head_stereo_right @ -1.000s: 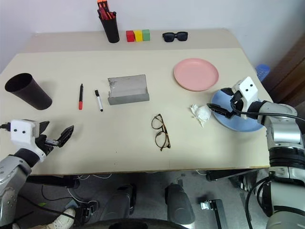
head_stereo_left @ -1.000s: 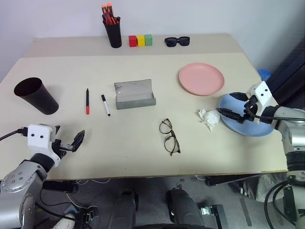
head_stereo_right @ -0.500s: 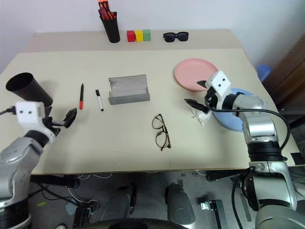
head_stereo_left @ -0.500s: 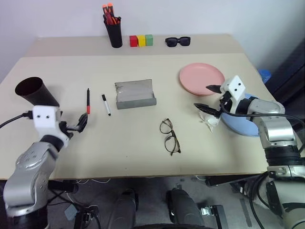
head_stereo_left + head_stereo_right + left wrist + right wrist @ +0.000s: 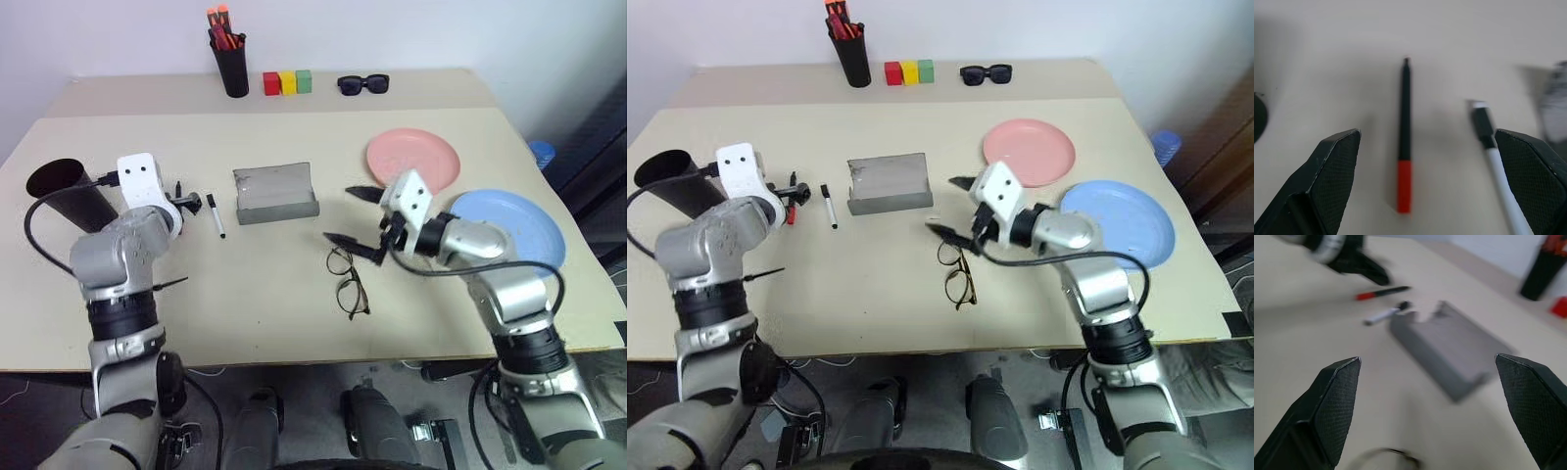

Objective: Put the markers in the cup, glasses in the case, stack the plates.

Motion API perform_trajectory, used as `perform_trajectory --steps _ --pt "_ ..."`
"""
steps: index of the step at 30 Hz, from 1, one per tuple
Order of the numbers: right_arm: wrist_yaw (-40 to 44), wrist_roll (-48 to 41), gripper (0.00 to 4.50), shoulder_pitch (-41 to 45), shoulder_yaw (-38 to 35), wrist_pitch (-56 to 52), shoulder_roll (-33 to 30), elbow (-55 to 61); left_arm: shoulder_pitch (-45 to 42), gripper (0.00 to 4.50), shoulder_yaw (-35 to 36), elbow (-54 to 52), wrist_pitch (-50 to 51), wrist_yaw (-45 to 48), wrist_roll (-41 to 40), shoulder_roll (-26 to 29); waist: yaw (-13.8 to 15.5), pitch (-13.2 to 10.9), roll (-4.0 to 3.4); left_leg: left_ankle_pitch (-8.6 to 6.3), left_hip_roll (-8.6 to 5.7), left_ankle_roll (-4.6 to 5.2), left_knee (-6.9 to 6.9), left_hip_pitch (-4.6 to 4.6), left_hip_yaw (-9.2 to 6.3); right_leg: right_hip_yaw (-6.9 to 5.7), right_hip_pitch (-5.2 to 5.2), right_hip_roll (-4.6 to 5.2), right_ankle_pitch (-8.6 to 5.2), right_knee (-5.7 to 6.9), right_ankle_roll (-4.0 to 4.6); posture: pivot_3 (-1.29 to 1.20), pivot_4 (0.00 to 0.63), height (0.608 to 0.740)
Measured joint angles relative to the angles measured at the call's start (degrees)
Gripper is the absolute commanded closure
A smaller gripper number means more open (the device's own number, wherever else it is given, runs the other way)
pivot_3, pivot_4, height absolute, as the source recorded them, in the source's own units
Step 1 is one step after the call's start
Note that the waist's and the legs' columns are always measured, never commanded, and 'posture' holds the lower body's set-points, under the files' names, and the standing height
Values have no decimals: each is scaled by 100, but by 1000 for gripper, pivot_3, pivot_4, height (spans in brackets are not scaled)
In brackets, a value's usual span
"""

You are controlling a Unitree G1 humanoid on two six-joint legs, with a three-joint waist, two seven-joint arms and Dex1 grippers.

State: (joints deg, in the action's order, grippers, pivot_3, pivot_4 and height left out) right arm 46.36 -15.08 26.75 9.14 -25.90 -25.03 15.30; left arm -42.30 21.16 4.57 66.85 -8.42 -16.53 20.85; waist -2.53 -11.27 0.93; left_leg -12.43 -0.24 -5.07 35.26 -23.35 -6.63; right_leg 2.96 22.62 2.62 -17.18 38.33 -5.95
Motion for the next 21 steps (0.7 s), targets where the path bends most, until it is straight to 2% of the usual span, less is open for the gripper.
perform_trajectory --steps 8,14,17,19,21 --pt "-292 -108 47 -303 306 -307 219 663 -669 0 204 1391 158 -121 225 103 12 1 1 1 -2 -1 0 -1 -1 -1 -1 4 0 -1 0 0 150 740" --pt "-350 -103 47 -505 406 -290 220 712 -846 0 199 1903 104 -53 351 171 6 1 1 2 -3 -3 1 -1 -1 -1 0 4 0 2 0 0 150 740" --pt "-401 -84 0 -548 413 -239 226 711 -951 906 198 2057 121 -44 385 197 4 1 2 2 -3 -3 1 -1 0 -1 -1 4 0 2 0 0 150 740" --pt "-434 -81 0 -548 417 -230 230 707 -982 1832 206 2121 128 -56 409 207 6 1 2 2 -3 -3 1 -1 -1 -1 0 4 0 2 0 0 150 740" --pt "-446 -77 0 -548 422 -216 235 698 -986 2952 219 2136 130 -56 418 223 8 1 2 2 -3 -3 1 -1 -1 -1 -1 5 0 3 0 0 150 740"
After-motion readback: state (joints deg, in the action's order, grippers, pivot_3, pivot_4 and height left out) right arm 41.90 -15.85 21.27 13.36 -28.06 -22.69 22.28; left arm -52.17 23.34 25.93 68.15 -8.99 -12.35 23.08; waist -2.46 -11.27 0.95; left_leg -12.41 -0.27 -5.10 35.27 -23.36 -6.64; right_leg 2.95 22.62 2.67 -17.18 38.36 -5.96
